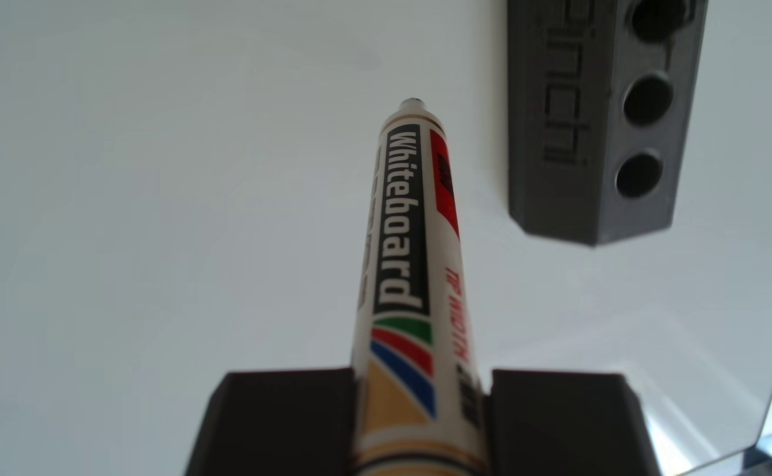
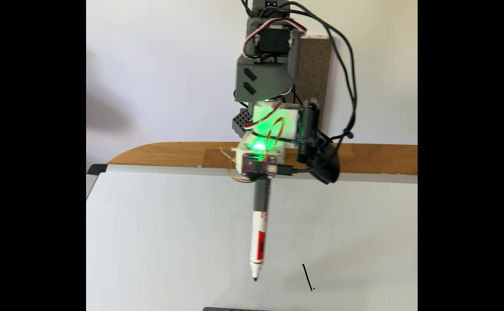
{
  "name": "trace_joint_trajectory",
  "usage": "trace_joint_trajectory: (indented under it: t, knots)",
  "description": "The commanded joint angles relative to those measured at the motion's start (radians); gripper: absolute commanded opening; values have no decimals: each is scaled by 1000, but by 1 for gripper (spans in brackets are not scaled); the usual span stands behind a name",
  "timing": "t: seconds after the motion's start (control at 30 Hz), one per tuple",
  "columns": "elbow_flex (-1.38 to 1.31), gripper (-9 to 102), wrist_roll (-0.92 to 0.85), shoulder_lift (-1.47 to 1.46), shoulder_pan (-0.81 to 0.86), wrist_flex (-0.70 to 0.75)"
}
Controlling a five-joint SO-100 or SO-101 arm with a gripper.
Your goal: Draw a face
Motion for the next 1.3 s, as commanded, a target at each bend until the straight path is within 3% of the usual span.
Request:
trace_joint_trajectory:
  t: [0.0, 0.8, 1.27]
  knots:
    - [-55, -1, -6, 58, 21, -26]
    - [-54, -1, -5, -60, 32, -52]
    - [-54, -1, -3, -29, 32, 94]
